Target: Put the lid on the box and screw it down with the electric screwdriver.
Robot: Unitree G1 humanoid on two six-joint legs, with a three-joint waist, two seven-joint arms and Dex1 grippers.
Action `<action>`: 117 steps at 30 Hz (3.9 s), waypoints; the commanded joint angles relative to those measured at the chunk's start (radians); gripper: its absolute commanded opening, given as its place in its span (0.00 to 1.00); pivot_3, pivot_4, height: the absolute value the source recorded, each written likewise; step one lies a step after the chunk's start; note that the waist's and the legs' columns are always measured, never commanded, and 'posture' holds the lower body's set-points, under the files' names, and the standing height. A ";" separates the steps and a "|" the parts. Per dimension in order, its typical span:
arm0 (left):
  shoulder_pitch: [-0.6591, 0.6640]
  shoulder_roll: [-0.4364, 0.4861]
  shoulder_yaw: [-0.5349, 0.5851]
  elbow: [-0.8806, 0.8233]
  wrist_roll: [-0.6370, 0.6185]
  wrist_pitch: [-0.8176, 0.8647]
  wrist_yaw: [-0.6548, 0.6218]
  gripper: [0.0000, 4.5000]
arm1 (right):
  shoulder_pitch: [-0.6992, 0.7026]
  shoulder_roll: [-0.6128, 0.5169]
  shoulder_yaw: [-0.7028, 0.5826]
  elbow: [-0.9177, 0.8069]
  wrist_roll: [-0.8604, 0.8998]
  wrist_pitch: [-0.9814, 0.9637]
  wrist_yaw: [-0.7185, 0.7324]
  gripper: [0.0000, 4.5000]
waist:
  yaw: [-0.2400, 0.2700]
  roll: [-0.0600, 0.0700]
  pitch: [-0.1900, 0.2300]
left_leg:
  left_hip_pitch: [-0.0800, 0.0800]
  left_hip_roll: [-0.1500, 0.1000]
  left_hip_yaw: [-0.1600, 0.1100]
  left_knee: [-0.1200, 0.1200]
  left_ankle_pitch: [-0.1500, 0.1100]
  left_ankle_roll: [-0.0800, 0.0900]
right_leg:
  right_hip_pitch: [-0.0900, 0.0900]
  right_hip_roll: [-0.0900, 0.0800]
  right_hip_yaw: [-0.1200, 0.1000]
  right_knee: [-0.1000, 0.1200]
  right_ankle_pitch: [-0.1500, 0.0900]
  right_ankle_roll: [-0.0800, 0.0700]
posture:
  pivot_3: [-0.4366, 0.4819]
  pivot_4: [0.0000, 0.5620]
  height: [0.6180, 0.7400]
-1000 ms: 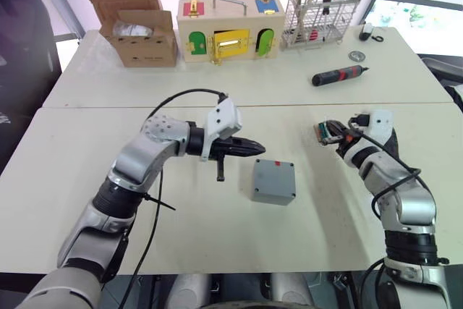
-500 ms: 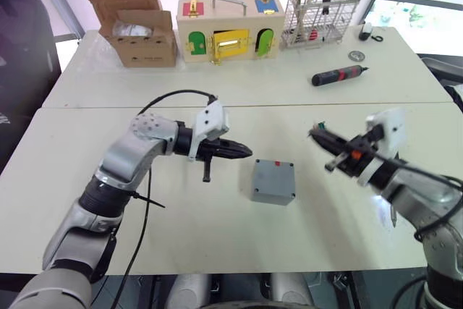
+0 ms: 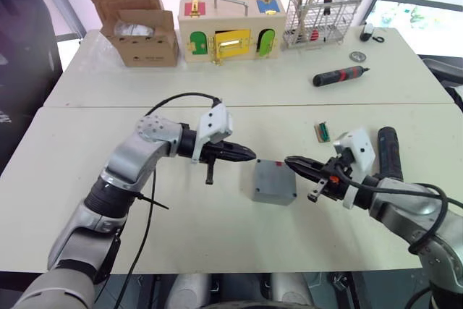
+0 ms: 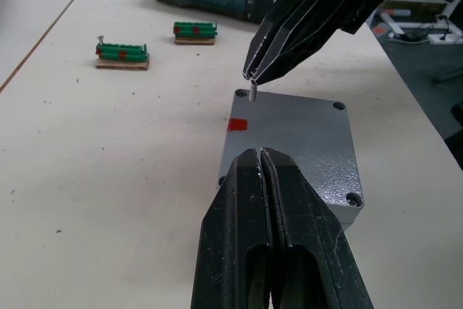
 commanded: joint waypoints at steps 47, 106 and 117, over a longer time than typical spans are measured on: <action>-0.019 -0.024 0.013 0.000 0.010 -0.025 0.013 0.00 | -0.014 -0.041 -0.016 0.052 -0.068 -0.055 0.025 0.81 | 0.000 0.000 0.000 | 0.000 0.000 0.000 0.000 0.000 0.000 | 0.000 0.000 0.000 0.000 0.000 0.000 | 0.48 0.27 0.62; 0.103 -0.213 -0.124 -0.098 0.099 -0.160 0.156 0.00 | -0.760 -0.546 0.794 1.236 -0.407 0.407 0.663 0.46 | 0.001 0.004 -0.002 | -0.005 0.001 0.000 0.001 -0.001 0.000 | 0.000 -0.001 -0.002 -0.009 0.001 0.000 | 0.48 0.27 0.62; 0.083 -0.222 -0.117 -0.074 0.101 -0.170 0.152 0.00 | -0.642 -0.604 0.738 1.128 -0.461 0.352 0.758 0.42 | 0.028 0.004 -0.002 | -0.005 0.001 -0.003 0.001 -0.001 0.000 | 0.002 -0.001 -0.005 -0.010 0.001 0.000 | 0.48 0.27 0.62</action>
